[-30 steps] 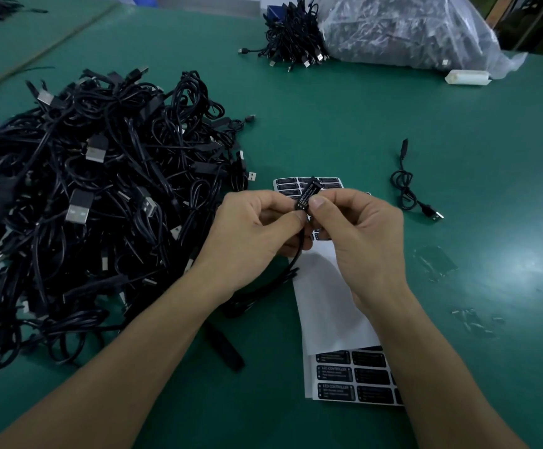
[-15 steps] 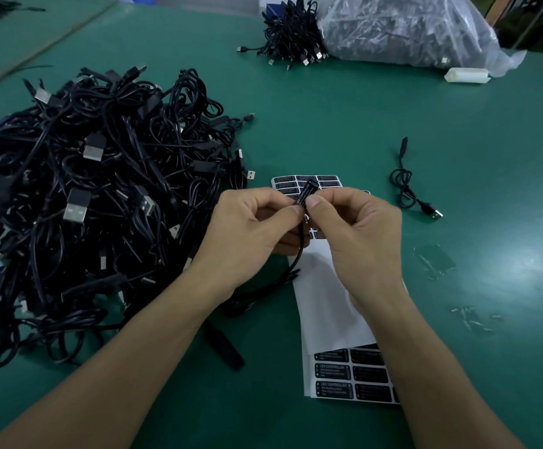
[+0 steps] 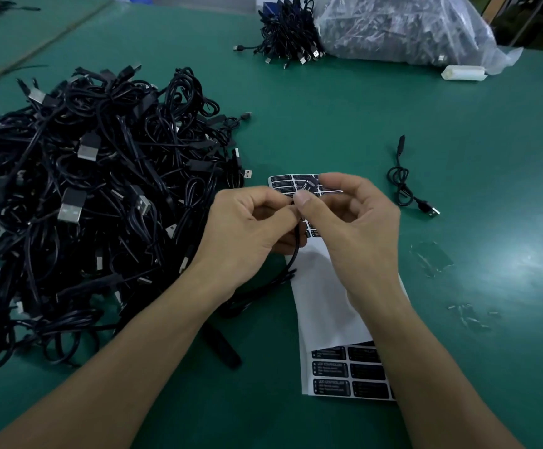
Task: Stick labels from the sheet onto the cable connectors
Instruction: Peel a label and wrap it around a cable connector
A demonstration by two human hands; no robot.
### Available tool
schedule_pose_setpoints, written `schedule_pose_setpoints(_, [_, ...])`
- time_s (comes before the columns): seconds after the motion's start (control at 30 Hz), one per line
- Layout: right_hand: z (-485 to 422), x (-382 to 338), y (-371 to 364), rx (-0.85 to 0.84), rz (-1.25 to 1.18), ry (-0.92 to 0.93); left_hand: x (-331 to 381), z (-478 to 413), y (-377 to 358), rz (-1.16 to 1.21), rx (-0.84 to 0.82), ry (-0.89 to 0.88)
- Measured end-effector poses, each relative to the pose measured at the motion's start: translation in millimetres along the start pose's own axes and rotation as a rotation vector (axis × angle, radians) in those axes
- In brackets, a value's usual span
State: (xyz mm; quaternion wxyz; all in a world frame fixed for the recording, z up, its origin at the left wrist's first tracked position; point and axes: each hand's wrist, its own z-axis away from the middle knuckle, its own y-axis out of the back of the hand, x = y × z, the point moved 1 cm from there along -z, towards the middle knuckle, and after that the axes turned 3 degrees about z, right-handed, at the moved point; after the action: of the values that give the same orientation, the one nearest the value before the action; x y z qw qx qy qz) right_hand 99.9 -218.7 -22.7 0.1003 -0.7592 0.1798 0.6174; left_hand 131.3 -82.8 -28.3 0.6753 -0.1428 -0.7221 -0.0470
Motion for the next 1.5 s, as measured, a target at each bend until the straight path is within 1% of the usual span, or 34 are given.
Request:
schedule_pose_setpoints(0.23, [-2.4, -1.3, -1.1, -0.032, -0.088, 0.042, -0.6, 0.3, 0.2, -0.035, -0.029, -0.014])
schedule_pose_setpoints(0.5, [-4.5, 1.0, 0.2, -0.024, -0.027, 0.058, -0.2, 0.7, 0.5, -0.105, -0.011, -0.083])
schedule_pose_setpoints(0.63, [-2.7, -0.1, -0.8, -0.027, -0.072, 0.011, 0.4, -0.5, 1.1, -0.064, 0.009, -0.092])
schedule_pose_setpoints(0.77, [-2.1, -0.3, -1.5, -0.07, -0.125, -0.032, 2.5, -1.9, 2.8, -0.01, 0.071, -0.1])
schedule_pose_setpoints(0.87, [-0.5, 2.0, -3.6, -0.157, -0.006, -0.017, 5.5, -1.5, 3.4, 0.031, 0.096, -0.12])
schedule_pose_setpoints(0.97, [4.4, 3.3, -7.3, -0.259, 0.166, 0.065, 8.1, -1.9, 4.2, 0.063, 0.128, -0.145])
schedule_pose_setpoints(1.03, [7.0, 3.3, -8.7, -0.31, 0.218, 0.111, 9.7, -2.1, 4.5, 0.069, 0.161, -0.152])
schedule_pose_setpoints(1.17, [10.0, 5.0, -12.4, -0.399, 0.244, 0.059, 14.4, -0.9, 3.8, 0.098, 0.202, -0.138])
schedule_pose_setpoints(1.23, [10.3, 5.1, -15.2, -0.398, 0.277, 0.053, 16.9, -0.4, 4.0, 0.127, 0.215, -0.125])
schedule_pose_setpoints(1.3, [9.3, 4.8, -15.4, -0.375, 0.238, 0.025, 18.4, -0.6, 5.1, 0.158, 0.229, -0.114])
schedule_pose_setpoints(1.43, [6.5, -0.1, -9.4, -0.31, -0.002, -0.083, 19.8, -2.3, 7.0, 0.233, 0.254, -0.086])
schedule_pose_setpoints(1.5, [5.3, -2.1, -7.4, -0.286, -0.071, -0.101, 19.9, -2.8, 7.3, 0.252, 0.252, -0.076])
